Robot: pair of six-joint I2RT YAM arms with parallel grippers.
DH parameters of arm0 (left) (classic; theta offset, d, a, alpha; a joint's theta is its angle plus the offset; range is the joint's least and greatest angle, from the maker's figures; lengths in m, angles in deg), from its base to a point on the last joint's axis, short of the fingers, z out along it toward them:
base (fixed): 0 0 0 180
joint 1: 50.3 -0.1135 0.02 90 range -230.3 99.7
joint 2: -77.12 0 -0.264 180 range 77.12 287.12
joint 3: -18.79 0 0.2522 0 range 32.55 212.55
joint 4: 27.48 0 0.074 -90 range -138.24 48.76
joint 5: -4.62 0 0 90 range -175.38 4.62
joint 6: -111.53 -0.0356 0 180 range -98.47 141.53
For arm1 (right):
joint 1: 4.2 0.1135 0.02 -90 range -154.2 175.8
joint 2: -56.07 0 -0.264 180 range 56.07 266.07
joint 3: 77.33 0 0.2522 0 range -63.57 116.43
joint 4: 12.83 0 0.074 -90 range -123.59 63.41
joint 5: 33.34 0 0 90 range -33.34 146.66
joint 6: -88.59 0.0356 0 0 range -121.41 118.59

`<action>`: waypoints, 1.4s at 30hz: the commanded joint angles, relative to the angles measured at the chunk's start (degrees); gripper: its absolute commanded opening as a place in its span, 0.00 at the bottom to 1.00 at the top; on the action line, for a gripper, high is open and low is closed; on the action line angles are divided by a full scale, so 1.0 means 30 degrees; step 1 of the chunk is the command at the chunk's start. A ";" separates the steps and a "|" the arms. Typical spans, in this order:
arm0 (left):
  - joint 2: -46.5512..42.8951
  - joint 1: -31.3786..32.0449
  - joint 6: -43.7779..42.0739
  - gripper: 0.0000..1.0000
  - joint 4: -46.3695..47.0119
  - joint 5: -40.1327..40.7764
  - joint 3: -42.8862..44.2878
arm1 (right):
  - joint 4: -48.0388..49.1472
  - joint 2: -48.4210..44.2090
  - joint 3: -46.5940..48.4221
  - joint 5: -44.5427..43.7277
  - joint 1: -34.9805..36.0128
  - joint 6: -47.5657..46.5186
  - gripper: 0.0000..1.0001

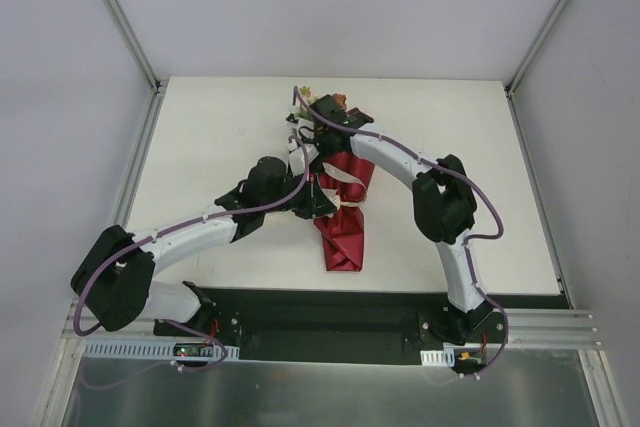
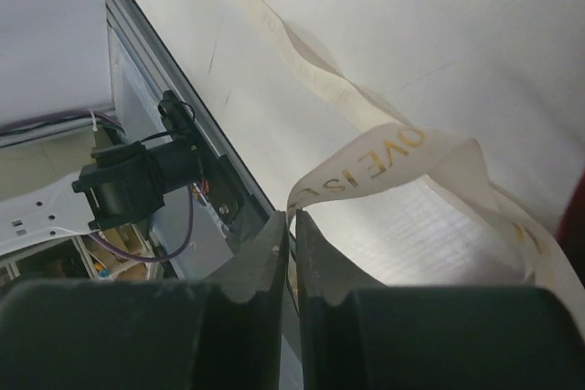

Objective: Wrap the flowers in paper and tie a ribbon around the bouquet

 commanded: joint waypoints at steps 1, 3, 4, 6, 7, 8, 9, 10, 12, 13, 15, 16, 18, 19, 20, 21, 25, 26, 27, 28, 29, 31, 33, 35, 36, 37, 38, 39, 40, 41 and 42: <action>-0.0654 0.0243 -0.0266 0.00 0.1149 -0.0647 -0.0262 | -0.1394 0.1176 0.1471 0.0846 0.0929 -0.1630 0.12; -0.0713 0.0244 -0.0383 0.00 0.0915 -0.0530 -0.0320 | -0.2037 0.1383 0.1443 0.0845 0.1339 -0.2128 0.15; -0.0742 0.0244 -0.0442 0.00 0.0885 -0.0413 -0.0321 | -0.2214 0.1384 0.1326 0.1019 0.1457 -0.2681 0.18; -0.0626 0.0215 -0.0501 0.00 0.0797 -0.0412 -0.0321 | -0.2450 0.1064 0.0801 0.1196 0.1401 -0.3036 0.25; -0.0596 0.0243 -0.0472 0.00 0.0797 -0.0441 -0.0321 | -0.2392 0.0743 0.0537 0.1197 0.1254 -0.3241 0.34; -0.0537 0.0244 -0.0501 0.00 0.0797 -0.0412 -0.0292 | -0.1956 -0.0072 -0.0278 0.1197 0.0992 -0.3098 0.40; -0.0450 0.0244 -0.0472 0.00 0.0797 -0.0354 -0.0262 | -0.1517 -0.0748 -0.0808 0.1139 0.0264 -0.2865 0.46; -0.0362 0.0244 -0.0298 0.00 0.0797 -0.0325 -0.0233 | -0.0990 -0.1421 -0.1481 0.1080 -0.0178 -0.2602 0.56; -0.0099 0.0214 -0.0092 0.00 0.1117 -0.0382 -0.0203 | 0.0535 -0.3793 -0.3123 0.1254 -0.1376 -0.1868 0.64; 0.0019 0.0185 0.0286 0.00 0.1236 -0.0441 -0.0203 | 0.0626 -0.4439 -0.3418 0.1198 -0.1761 -0.1808 0.68; 0.0514 0.0040 0.0669 0.00 0.1004 -0.0383 0.0059 | 0.0714 -0.6833 -0.4671 0.0760 -0.2812 -0.1953 0.73; 0.0750 -0.0048 0.1048 0.00 0.0480 -0.0499 0.0292 | 0.0830 -0.7776 -0.5261 -0.0200 -0.3138 -0.2012 0.77; 0.1596 -0.0604 0.1606 0.00 0.0271 -0.1662 0.1024 | 0.1676 -1.0578 -0.8176 -0.1751 -0.3928 -0.2653 0.84; 0.1892 -0.0809 0.2276 0.00 -0.0136 -0.2107 0.1694 | 0.2667 -1.1787 -1.0024 -0.2400 -0.4049 -0.2744 0.85; 0.2214 -0.1304 0.2601 0.00 -0.0430 -0.2720 0.2049 | 0.5432 -1.3046 -1.1869 -0.3132 -0.4079 -0.2890 0.85; 0.2884 -0.1483 0.2779 0.00 -0.0781 -0.3800 0.2487 | 0.6881 -1.4480 -1.5600 -0.4241 -0.3963 -0.3037 0.85; 0.4996 -0.2332 0.2605 0.00 -0.3973 -0.6640 0.5851 | 0.8595 -1.9583 -1.9758 -1.1448 0.0333 -0.6569 0.84; 0.5406 -0.2566 0.2692 0.00 -0.4239 -0.7348 0.6180 | 0.9001 -1.9882 -2.0320 -1.2213 0.1273 -0.6873 0.82; 0.5961 -0.3033 0.2750 0.00 -0.4300 -0.8110 0.6473 | 0.9469 -2.0146 -2.0876 -1.3439 0.3167 -0.7282 0.82; 0.6199 -0.3241 0.2606 0.00 -0.4503 -0.8958 0.7027 | 1.0083 -2.0352 -2.1897 -1.4176 0.4115 -0.8476 0.82; 0.6549 -0.3475 0.2257 0.00 -0.5027 -0.9228 0.7410 | 1.0669 -2.0296 -2.2052 -1.4909 0.6067 -0.9126 0.81; 0.6902 -0.4350 0.1176 0.00 -0.6990 -0.9463 0.8316 | 1.0938 -1.9568 -2.1793 -1.6176 0.7225 -0.9599 0.82; 0.7722 -0.4968 0.0412 0.00 -0.8509 -1.0924 0.8876 | 1.0356 -1.6878 -1.9632 -1.5215 0.7697 -0.9543 0.81; 0.8424 -0.5731 0.0028 0.00 -0.9219 -1.2358 0.9404 | 1.0061 -1.3435 -1.7120 -1.4743 0.7815 -0.9396 0.79; 0.8602 -0.5907 -0.0235 0.00 -0.9570 -1.2597 0.9551 | 0.9944 -1.2396 -1.6262 -1.4508 0.7932 -0.9454 0.78; 0.8807 -0.6199 -0.1020 0.00 -1.0966 -1.2658 1.0219 | 0.9885 -1.1225 -1.5499 -1.4535 0.7962 -0.9425 0.77; 0.9157 -0.6318 -0.1289 0.00 -1.1473 -1.2658 1.0516 | 0.9739 -1.0227 -1.4592 -1.4390 0.7991 -0.9251 0.76; 0.9334 -0.6435 -0.1553 0.00 -1.1797 -1.3151 1.0780 | 0.9593 -0.8332 -1.3075 -1.4186 0.7991 -0.9249 0.75; 0.9539 -0.6523 -0.1701 0.00 -1.2293 -1.3533 1.1276 | 0.9562 -0.7530 -1.2364 -1.4155 0.7962 -0.9191 0.74; 0.9889 -0.6582 -0.1818 0.00 -1.2559 -1.4088 1.1571 | 0.9649 -0.6826 -1.1777 -1.4184 0.7933 -0.9075 0.74; 1.0038 -0.6698 -0.2022 0.00 -1.2910 -1.4500 1.1835 | 0.9795 -0.5601 -1.1075 -1.4822 0.7933 -0.8929 0.74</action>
